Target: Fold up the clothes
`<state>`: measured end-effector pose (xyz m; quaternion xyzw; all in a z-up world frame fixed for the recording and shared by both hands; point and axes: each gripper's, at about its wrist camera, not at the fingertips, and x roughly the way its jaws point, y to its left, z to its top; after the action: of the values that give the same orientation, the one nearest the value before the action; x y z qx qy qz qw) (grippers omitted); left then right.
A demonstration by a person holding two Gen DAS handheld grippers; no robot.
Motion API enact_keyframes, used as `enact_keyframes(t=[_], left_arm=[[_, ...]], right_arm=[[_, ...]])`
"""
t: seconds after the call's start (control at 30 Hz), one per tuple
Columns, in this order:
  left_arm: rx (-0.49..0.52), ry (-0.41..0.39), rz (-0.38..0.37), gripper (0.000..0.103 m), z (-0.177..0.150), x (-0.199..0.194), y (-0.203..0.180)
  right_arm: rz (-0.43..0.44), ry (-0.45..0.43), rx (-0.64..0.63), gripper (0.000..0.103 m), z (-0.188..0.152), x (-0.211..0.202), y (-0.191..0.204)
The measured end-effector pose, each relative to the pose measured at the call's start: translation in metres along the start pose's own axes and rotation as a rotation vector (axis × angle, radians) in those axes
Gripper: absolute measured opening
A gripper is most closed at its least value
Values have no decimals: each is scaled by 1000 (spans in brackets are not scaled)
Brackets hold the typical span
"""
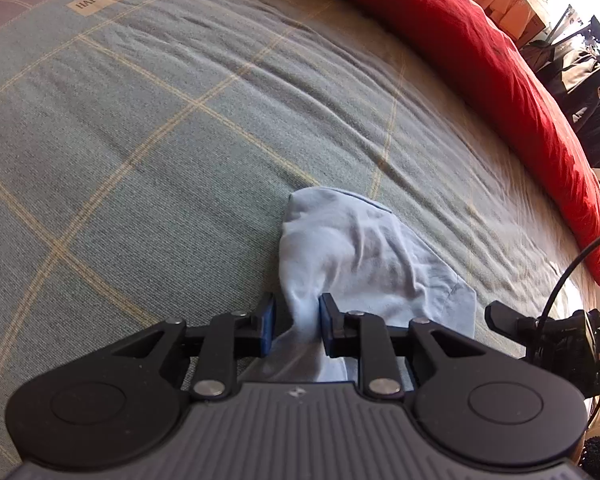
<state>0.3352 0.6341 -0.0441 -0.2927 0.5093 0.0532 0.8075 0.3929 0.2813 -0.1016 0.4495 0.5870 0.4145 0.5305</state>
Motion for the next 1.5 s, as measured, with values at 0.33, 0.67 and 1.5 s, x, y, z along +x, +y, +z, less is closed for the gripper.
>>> enact_keyframes(t=[0.33,0.67,1.5], left_arm=[[-31,-26,-38,23,7,9,9],[-40,24,-133,43,44,51,5],[22,-36,-213,41,54,36,-2]], right_arm=[[15,-54,-209,89,25,9,27],[-30,-39,-80,91,34,2,1],[-120,-66,-299,96,43,13,14]])
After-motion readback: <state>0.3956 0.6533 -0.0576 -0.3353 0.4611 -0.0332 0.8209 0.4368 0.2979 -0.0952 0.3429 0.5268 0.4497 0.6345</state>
